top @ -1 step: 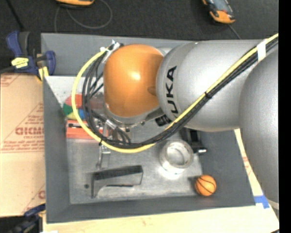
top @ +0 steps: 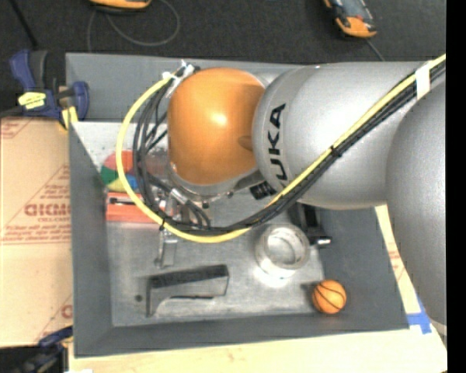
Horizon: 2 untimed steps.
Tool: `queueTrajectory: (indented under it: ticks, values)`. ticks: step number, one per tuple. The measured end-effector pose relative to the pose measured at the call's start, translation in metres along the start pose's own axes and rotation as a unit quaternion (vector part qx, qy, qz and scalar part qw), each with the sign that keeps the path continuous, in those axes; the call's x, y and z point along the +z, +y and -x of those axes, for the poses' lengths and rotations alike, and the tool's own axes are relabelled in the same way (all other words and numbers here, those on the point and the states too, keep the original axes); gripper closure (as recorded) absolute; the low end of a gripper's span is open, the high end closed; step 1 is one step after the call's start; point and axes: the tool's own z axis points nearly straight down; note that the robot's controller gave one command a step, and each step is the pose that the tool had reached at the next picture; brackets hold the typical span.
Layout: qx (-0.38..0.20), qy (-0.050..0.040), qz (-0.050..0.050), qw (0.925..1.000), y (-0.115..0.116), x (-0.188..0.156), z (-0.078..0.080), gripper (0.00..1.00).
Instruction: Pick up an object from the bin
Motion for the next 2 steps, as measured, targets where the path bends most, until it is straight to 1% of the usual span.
queueTrajectory:
  ticks: [1, 2]
  values:
    - [-0.01, -0.0032, 0.001, 0.9999, -0.031, 0.047, -0.003, 0.0]
    - [-0.073, 0.0009, -0.001, 0.9973, -0.051, 0.087, -0.03, 0.0]
